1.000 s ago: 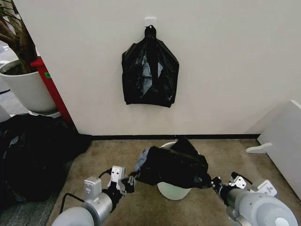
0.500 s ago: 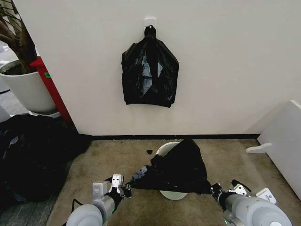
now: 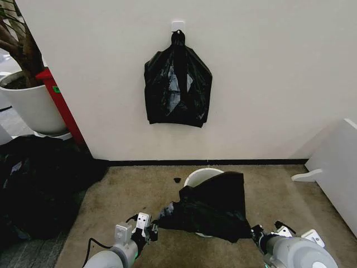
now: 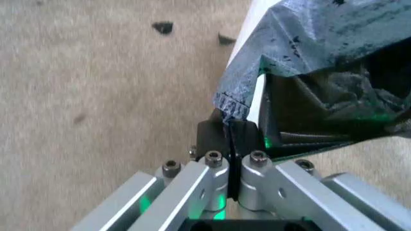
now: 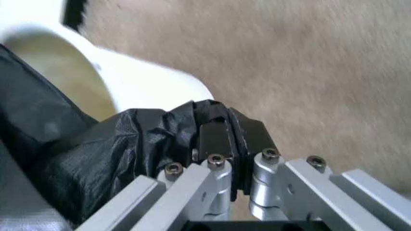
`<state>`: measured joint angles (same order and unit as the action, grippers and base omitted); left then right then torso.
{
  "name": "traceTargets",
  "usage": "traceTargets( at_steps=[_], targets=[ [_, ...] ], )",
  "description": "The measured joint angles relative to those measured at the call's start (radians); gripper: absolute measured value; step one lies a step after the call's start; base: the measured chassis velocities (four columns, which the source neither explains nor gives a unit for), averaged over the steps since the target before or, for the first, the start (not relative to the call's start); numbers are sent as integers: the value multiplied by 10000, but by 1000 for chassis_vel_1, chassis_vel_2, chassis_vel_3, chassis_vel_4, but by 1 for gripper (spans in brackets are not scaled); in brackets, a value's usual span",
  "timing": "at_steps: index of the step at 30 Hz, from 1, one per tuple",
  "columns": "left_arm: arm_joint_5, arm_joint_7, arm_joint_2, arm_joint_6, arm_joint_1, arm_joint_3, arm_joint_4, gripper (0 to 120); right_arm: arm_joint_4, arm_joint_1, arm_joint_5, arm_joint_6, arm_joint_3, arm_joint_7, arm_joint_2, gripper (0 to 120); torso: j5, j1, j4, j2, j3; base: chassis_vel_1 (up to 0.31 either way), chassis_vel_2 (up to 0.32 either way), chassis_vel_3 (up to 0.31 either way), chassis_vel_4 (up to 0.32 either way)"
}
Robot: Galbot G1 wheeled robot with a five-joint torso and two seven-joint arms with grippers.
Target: Place the garbage bag over the trash bin.
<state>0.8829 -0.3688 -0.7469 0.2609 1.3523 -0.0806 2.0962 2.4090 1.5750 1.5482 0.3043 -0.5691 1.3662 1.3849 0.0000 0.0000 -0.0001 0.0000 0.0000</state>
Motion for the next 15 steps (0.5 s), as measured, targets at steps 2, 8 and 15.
traceTargets(
  at_steps=[2,8,15],
  targets=[
    [-5,18,-16,-12,-56,0,-21,0,-24,-83,5,9,-49,-10,-25,0,1,0,1,0,0,0,0,0,0],
    [202,132,-215,-37,-728,61,-445,0,-769,-1177,159,180,-296,-66,-433,0,1,0,2,0,0,0,0,0,0],
    [496,129,-671,112,-1436,-345,-1080,0,-1882,-1500,165,400,-235,-308,-542,0,3,0,0,-1,1,0,0,0,0]
  ],
)
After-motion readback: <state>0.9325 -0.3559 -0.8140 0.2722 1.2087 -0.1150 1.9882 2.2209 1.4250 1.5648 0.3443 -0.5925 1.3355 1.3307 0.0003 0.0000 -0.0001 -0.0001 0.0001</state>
